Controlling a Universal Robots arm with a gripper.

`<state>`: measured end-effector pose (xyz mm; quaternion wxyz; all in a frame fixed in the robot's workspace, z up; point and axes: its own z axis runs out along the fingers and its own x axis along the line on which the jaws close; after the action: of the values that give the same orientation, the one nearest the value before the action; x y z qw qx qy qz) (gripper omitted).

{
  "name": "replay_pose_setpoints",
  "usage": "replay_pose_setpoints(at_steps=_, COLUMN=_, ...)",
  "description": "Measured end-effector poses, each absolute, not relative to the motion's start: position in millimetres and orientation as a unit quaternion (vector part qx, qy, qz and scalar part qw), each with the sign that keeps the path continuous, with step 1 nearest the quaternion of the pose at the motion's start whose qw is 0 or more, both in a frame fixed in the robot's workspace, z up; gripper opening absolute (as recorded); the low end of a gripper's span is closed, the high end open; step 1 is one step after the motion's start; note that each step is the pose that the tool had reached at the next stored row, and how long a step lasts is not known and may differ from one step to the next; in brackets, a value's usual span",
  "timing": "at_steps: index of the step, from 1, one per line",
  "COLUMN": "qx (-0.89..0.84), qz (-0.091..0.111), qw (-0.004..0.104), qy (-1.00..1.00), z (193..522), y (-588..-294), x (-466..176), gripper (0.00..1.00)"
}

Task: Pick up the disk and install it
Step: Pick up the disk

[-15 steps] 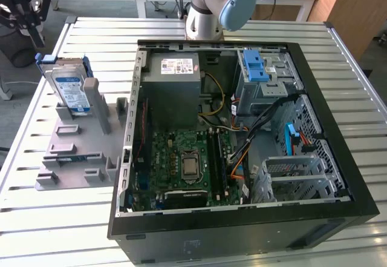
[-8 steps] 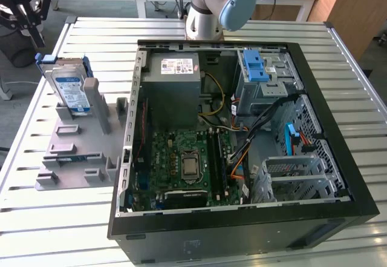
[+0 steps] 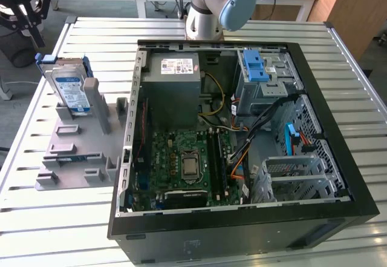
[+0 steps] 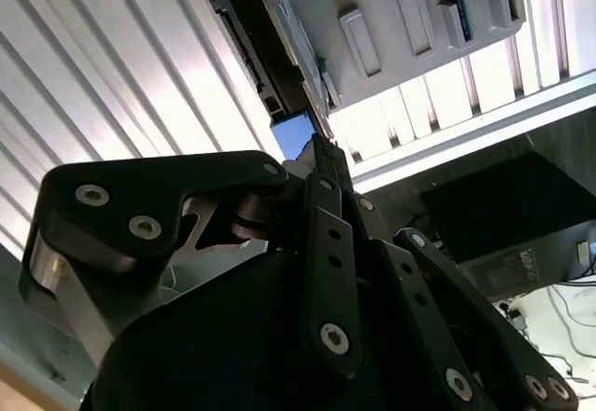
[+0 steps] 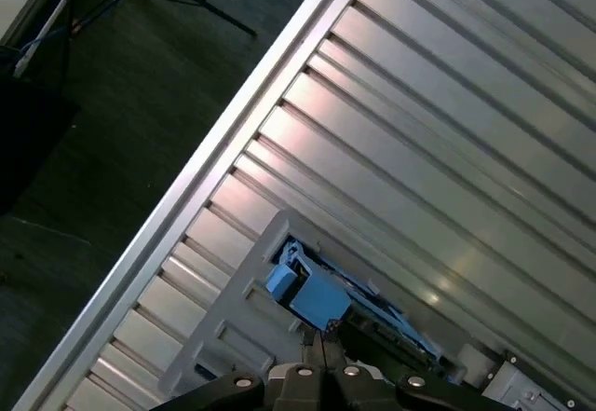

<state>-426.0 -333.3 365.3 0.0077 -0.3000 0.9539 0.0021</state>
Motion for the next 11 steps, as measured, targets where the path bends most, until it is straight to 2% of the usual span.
replay_pose_setpoints(at_steps=11, qx=-0.359, qz=0.003, qw=0.008, qy=0.933, z=365.2, y=-333.3, x=-426.0, gripper=0.11)
